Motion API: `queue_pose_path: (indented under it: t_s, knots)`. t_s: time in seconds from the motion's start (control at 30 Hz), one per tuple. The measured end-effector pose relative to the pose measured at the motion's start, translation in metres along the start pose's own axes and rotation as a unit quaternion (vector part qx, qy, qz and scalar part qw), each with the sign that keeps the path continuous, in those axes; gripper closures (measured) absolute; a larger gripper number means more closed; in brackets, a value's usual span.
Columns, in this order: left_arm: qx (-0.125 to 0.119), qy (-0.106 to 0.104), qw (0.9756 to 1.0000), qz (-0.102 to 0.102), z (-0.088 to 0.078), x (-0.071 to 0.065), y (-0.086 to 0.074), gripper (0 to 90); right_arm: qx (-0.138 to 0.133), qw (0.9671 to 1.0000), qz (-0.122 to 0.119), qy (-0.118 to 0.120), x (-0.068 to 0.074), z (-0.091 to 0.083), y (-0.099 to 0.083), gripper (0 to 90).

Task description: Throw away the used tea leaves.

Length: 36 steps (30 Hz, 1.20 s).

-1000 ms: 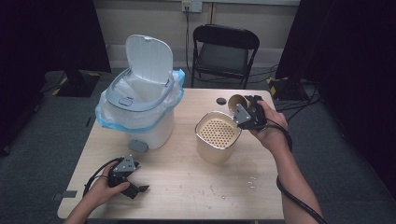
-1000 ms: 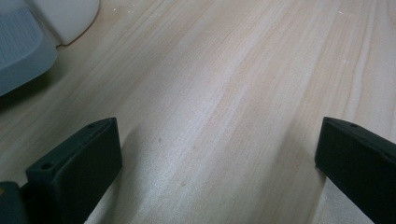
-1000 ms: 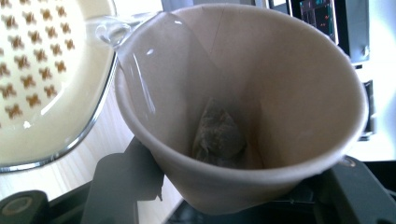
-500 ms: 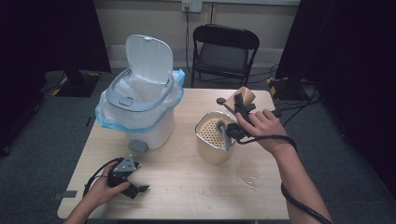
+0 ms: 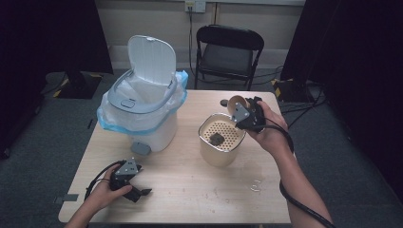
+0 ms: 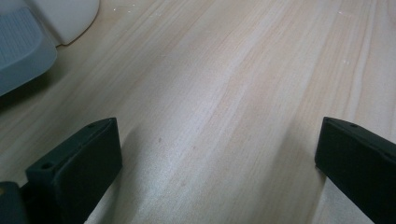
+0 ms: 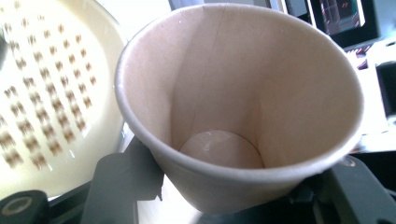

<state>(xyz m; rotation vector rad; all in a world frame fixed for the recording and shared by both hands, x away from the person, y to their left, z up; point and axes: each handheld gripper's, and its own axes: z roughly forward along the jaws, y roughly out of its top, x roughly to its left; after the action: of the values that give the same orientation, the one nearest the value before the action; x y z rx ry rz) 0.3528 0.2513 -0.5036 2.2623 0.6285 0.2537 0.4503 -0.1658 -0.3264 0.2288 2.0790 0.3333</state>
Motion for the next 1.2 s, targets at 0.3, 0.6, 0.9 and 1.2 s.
queue_pose_path:
  t_s: [0.3,0.6,0.9,1.2]
  knots:
    - [0.000,0.000,1.0000,0.000,0.000,0.000,0.000,0.1,-0.048,0.9915,0.115,0.038,-0.011,0.003,-0.001,43.8]
    - [0.000,0.000,1.0000,0.000,0.000,0.000,0.000,0.0,-0.069,0.9713,0.211,0.086,-0.020,0.006,-0.003,43.7]
    - [0.000,0.000,1.0000,0.000,0.000,0.000,0.000,0.0,-0.061,0.9611,0.246,0.111,-0.024,0.009,-0.001,43.7]
    - [0.000,0.000,1.0000,0.000,0.000,0.000,0.000,0.0,-0.077,0.9412,0.299,0.138,-0.030,0.011,0.004,43.6]
